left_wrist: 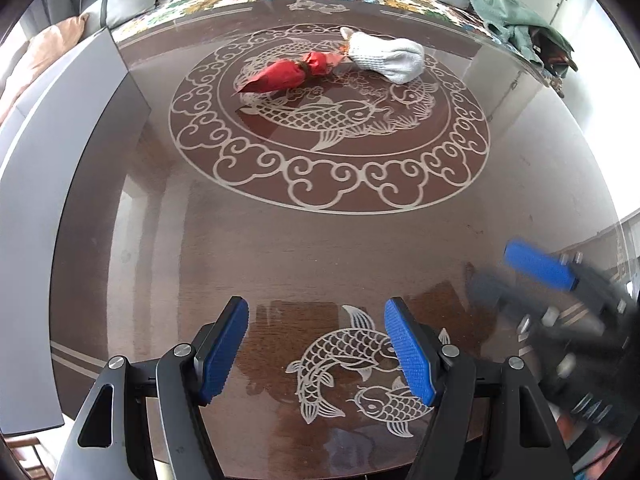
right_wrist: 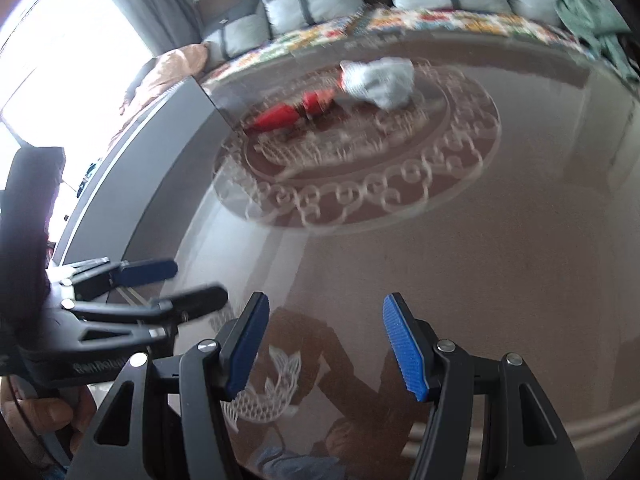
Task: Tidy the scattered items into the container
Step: 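Move both open tools toward the red packet and white glove, then grasp the white knit glove with the right tool while the left tool approaches the red packet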
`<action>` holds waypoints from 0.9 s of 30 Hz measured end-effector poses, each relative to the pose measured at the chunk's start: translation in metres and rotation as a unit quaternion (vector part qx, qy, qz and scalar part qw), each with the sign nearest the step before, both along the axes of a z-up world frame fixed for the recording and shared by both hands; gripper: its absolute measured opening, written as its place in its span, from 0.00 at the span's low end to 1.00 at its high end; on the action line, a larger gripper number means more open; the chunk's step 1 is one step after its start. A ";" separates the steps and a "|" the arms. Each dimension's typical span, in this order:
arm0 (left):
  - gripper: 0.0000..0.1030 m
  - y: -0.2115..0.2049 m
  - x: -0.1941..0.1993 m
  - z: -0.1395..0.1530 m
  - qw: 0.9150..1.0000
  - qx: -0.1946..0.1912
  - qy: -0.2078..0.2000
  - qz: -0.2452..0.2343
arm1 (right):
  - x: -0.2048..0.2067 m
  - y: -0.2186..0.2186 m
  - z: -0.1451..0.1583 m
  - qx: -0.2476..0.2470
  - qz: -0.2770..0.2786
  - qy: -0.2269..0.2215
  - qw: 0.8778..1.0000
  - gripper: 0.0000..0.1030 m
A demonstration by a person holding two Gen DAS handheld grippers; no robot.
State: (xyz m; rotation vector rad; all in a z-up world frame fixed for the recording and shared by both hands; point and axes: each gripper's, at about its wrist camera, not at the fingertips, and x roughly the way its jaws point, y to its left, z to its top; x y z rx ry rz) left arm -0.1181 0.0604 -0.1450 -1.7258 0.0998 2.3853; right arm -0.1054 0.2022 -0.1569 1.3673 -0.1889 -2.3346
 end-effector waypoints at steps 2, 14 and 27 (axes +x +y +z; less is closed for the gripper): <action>0.68 -0.002 -0.001 -0.001 1.000 0.007 -0.003 0.004 | -0.018 -0.001 0.011 0.005 0.028 0.030 0.999 0.59; 0.68 -0.020 -0.006 -0.010 0.999 0.024 -0.015 0.024 | -0.152 -0.050 0.044 0.194 0.246 0.142 0.939 0.59; 0.68 -0.049 -0.009 -0.022 0.997 0.024 -0.038 0.059 | -0.240 -0.084 -0.007 0.302 0.289 0.052 0.907 0.59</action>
